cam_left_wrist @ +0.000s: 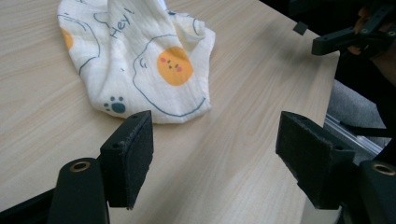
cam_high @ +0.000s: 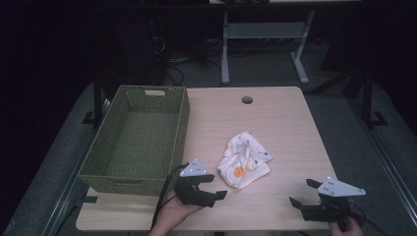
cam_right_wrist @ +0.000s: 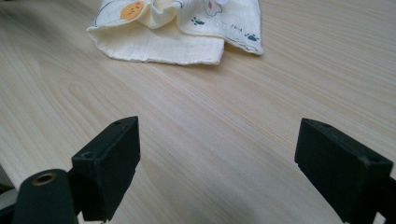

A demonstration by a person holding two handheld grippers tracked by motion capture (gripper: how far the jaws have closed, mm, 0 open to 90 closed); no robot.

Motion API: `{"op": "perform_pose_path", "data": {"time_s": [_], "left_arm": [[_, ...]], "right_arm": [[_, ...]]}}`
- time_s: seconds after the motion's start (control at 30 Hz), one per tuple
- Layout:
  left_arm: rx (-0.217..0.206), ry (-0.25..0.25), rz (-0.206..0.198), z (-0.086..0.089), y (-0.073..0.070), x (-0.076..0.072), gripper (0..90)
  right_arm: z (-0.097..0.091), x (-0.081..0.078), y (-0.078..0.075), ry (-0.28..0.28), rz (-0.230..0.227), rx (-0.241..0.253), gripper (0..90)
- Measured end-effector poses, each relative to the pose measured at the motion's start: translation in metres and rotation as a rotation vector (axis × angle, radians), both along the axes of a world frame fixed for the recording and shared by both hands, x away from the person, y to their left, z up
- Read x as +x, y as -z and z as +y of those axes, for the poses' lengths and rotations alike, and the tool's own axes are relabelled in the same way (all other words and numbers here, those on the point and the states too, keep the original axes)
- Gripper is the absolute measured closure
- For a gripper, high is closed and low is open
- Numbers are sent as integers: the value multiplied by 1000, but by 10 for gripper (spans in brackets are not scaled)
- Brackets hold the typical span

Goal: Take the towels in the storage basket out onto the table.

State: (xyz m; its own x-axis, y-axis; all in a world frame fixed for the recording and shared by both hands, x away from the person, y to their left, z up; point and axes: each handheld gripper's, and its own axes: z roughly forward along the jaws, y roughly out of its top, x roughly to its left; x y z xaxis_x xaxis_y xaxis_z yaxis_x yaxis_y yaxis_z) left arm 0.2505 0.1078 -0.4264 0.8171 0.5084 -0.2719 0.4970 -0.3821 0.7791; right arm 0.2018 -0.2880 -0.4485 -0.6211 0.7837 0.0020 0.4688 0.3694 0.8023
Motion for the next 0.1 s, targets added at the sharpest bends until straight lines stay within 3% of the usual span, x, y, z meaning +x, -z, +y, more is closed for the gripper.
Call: {"op": "perform_pose_path", "data": {"time_s": [0.1], "left_arm": [[33, 7, -13, 3, 3, -5, 272]], "right_arm": [[1, 0, 0, -5, 6, -2, 139]]}}
